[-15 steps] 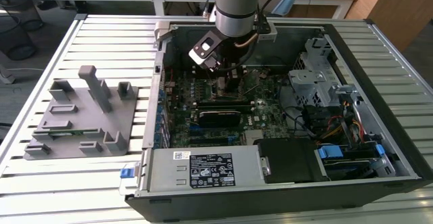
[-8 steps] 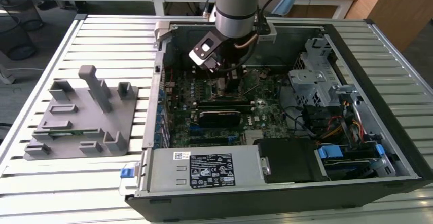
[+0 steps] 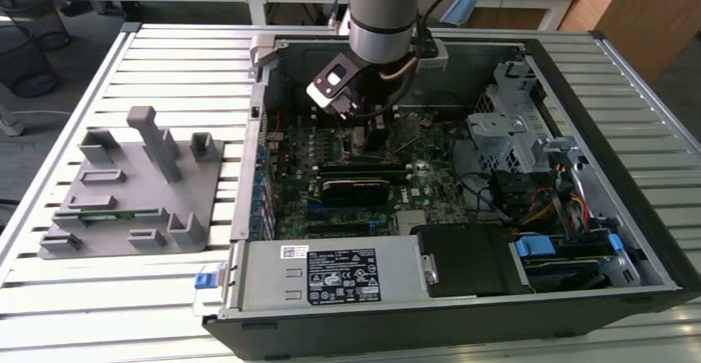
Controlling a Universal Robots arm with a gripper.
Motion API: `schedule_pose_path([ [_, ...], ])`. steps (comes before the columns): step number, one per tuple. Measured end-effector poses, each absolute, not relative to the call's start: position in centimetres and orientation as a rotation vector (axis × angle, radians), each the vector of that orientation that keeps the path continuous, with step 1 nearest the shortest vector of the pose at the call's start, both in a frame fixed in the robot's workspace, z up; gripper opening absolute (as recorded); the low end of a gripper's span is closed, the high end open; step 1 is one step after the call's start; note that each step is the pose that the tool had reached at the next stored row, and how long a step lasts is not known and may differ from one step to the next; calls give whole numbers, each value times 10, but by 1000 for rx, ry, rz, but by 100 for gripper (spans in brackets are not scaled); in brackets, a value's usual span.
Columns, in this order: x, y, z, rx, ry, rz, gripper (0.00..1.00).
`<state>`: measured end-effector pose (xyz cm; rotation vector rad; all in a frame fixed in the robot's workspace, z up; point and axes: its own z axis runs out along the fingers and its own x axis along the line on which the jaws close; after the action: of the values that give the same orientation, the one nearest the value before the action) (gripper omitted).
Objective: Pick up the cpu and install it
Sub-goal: 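Place the cpu into insertion slot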
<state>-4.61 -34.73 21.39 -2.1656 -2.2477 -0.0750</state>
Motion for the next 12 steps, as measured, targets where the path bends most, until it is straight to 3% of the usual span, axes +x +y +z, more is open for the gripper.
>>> schedule_pose_path([
  [12, -45, -343, 207, -2209, -2207, -75, 54],
])
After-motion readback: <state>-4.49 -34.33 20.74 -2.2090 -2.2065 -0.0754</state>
